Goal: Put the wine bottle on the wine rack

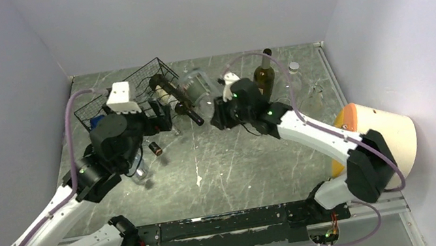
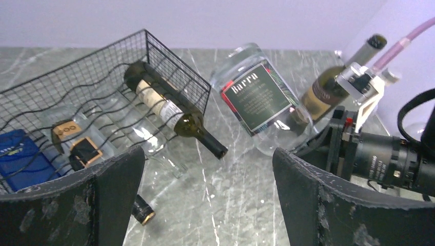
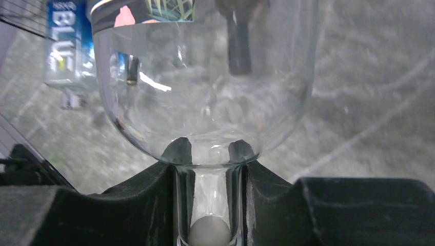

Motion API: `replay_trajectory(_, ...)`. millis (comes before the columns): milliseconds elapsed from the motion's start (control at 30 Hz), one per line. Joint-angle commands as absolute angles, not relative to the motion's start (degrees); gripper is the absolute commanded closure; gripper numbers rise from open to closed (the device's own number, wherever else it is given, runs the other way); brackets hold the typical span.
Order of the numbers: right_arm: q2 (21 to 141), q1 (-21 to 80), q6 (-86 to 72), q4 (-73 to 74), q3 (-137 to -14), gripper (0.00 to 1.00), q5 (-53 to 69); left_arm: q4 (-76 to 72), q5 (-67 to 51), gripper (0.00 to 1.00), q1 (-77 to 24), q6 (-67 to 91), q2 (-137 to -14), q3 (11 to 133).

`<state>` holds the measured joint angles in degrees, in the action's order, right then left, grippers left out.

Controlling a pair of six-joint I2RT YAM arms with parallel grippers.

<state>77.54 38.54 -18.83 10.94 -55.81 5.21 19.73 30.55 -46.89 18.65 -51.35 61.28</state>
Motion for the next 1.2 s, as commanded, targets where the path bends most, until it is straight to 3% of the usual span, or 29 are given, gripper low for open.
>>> replay_trajectory(0, 83.73, 41.26, -17.07, 2.79, -70.58, 1.0, 4.08, 20.27, 35.92, 0.02, -46.41, 16.58, -47.65, 62.88)
replay_trajectory(567, 119.09, 41.6, -12.29, 20.17, -115.39, 1.0, 1.52, 23.42, 35.96, 0.02, -46.44, 17.97, -44.15, 61.48)
replay_trajectory(900, 129.24, 40.8, -9.67, 22.95, -128.59, 1.0, -0.78, 24.05, 34.31, 0.02, -46.41, 18.49, -46.46, 61.57)
replay_trajectory(1167, 130.91, 40.57, -8.19, 24.97, -128.67, 0.7, -0.45, 23.74, 33.93, 0.02, -46.41, 18.6, -47.26, 61.39)
